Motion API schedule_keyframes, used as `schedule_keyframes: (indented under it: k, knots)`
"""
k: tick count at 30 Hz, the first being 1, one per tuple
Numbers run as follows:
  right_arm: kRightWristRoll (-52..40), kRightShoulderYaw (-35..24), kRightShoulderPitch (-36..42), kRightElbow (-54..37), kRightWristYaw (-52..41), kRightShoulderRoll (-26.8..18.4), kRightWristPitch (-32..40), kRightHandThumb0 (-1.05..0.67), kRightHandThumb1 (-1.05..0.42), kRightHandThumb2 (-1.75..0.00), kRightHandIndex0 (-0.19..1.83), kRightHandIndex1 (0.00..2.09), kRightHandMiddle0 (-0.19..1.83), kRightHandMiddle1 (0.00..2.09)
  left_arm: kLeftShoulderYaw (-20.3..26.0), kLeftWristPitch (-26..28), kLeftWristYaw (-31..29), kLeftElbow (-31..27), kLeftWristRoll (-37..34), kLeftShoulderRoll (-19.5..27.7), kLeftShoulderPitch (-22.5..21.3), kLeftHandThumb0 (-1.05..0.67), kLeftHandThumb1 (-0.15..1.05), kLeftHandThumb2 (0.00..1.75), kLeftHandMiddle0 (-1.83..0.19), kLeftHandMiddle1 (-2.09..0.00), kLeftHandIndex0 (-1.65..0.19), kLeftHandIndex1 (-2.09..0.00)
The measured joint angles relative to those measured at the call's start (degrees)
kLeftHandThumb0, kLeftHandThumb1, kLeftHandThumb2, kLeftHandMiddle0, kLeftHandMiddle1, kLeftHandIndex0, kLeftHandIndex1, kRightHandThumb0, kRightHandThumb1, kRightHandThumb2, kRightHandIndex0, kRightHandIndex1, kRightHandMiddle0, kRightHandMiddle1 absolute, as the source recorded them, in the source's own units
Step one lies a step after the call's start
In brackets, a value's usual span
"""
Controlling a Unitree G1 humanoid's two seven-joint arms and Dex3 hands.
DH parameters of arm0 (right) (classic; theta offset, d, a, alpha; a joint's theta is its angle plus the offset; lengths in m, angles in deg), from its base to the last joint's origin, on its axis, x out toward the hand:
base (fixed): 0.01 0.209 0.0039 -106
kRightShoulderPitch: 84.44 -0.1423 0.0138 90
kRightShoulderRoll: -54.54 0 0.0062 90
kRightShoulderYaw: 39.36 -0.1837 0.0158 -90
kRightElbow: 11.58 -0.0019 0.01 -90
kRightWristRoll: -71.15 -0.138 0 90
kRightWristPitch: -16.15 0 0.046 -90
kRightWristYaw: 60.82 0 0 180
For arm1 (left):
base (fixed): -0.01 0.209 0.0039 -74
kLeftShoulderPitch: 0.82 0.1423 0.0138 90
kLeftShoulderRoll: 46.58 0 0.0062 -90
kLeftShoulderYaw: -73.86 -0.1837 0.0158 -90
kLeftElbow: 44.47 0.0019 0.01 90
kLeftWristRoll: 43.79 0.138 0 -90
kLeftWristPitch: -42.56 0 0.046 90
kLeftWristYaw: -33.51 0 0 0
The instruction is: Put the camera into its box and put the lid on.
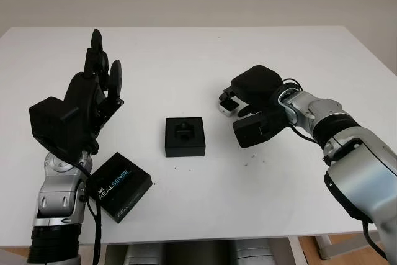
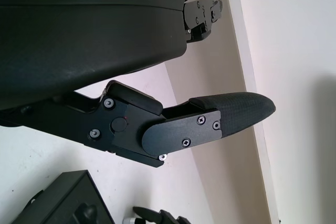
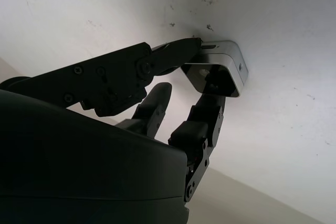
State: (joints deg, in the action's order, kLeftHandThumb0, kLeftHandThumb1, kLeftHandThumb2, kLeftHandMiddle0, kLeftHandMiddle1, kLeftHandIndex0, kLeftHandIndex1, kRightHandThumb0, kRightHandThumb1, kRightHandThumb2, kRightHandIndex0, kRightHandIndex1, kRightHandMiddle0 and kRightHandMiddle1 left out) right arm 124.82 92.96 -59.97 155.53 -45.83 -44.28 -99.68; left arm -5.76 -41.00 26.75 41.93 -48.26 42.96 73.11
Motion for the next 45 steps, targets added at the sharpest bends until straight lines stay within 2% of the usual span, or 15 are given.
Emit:
schedule_keyframes:
  k: [2,3,4,6,7,9,11,12,14,15,18,24,33,37,45]
  knots:
    - [0.0,0.01,0.06,0.03,-0.51,0.0,0.14,-0.34,-0.98,-0.06,0.1,1.62,0.31,1.43,0.0,0.0,0.0,0.0,0.0,0.06,0.0,-0.79,1.05,0.68,0.19,0.0,0.19,0.0]
    - [0.03,0.04,0.06,0.04,-0.67,0.0,0.31,-0.34,-0.99,-0.05,0.05,1.71,0.28,1.5,0.0,0.0,0.0,0.0,0.0,0.06,0.0,-0.79,1.05,0.68,0.19,0.0,0.19,0.0]
    - [0.09,0.11,0.06,0.04,-0.69,-0.01,0.44,-0.35,-0.99,-0.05,0.01,1.77,0.26,1.54,0.0,0.0,0.0,0.01,-0.01,0.07,0.0,-0.79,1.05,0.67,0.19,0.0,0.19,0.0]
    - [0.38,0.35,0.06,0.04,-0.7,-0.07,0.78,-0.36,-0.99,-0.05,0.02,1.69,0.27,1.48,0.0,-0.01,0.0,0.01,-0.04,0.08,-0.01,-0.78,1.05,0.67,0.19,0.0,0.19,0.0]
    - [0.42,0.4,0.07,0.04,-0.7,-0.17,0.82,-0.35,-0.98,-0.05,0.06,1.55,0.3,1.42,0.0,-0.02,0.0,0.02,-0.11,0.08,-0.01,-0.78,1.05,0.66,0.19,0.0,0.19,0.0]
    - [0.41,0.38,0.1,0.04,-0.75,-0.49,0.82,-0.34,-0.97,-0.05,0.21,1.11,0.38,1.24,0.0,-0.02,0.0,0.03,-0.24,0.08,-0.02,-0.78,1.05,0.66,0.19,0.0,0.19,0.0]
    - [0.12,0.04,0.25,0.04,-0.81,-0.89,0.79,-0.34,-0.96,-0.05,0.41,0.54,0.47,1.03,0.0,-0.01,0.0,0.05,-0.38,0.07,-0.04,-0.78,1.05,0.66,0.19,0.0,0.19,0.0]
    - [-0.04,-0.06,0.36,0.04,-0.75,-1.16,0.71,-0.34,-0.95,-0.05,0.48,0.35,0.51,0.95,0.0,-0.02,0.0,0.07,-0.51,0.05,-0.08,-0.78,1.05,0.67,0.19,0.0,0.19,0.0]
    - [-0.36,-0.31,0.69,0.03,-0.1,-1.77,0.32,-0.34,-0.93,-0.05,0.56,0.14,0.61,0.77,0.0,0.04,0.04,0.08,-0.72,-0.01,-0.19,-0.79,1.05,0.66,0.19,0.0,0.19,0.0]
    - [-0.59,-0.54,0.85,0.03,0.14,-2.03,0.18,-0.34,-0.93,-0.06,0.56,0.1,0.62,0.74,0.0,0.2,0.09,0.08,-0.8,-0.08,-0.27,-0.79,1.05,0.65,0.19,0.0,0.19,0.0]
    - [-1.88,-1.71,1.48,0.02,0.11,-2.69,-0.29,-0.34,-0.94,-0.06,0.55,0.06,0.64,0.71,-0.01,0.66,0.12,0.08,-1.21,-0.36,-0.38,-0.79,1.05,0.65,0.19,0.0,0.19,0.0]
    - [-5.36,-4.75,2.67,-0.12,-2.23,-3.55,-1.89,-0.37,-0.99,-0.06,0.53,0.05,0.56,0.83,-0.05,0.65,0.12,0.08,-1.15,-0.35,-0.56,-0.8,1.05,0.65,0.19,0.0,0.19,0.0]
    - [-12.1,-10.76,2.93,-0.82,-5.35,-4.13,-3.4,-0.31,-0.96,-0.05,0.52,0.05,0.45,1.15,-0.15,0.82,0.14,0.08,-0.71,-0.35,-0.65,-0.8,1.05,0.64,0.19,0.0,0.19,0.0]
    - [-15.73,-14.24,2.93,-1.31,-8.32,-4.13,-3.75,-0.31,-0.96,-0.05,0.49,0.04,0.42,1.18,-0.15,1.72,0.07,0.08,-0.83,-0.35,-0.66,-0.81,1.05,0.63,0.19,0.0,0.19,0.0]
    - [-18.76,-17.26,3.68,-1.81,-11.62,-4.14,-3.78,-0.27,-0.95,-0.05,0.48,0.04,0.4,1.25,-0.15,2.23,0.05,0.08,-0.75,-0.34,-0.66,-0.8,1.05,0.65,0.19,0.0,0.19,0.0]
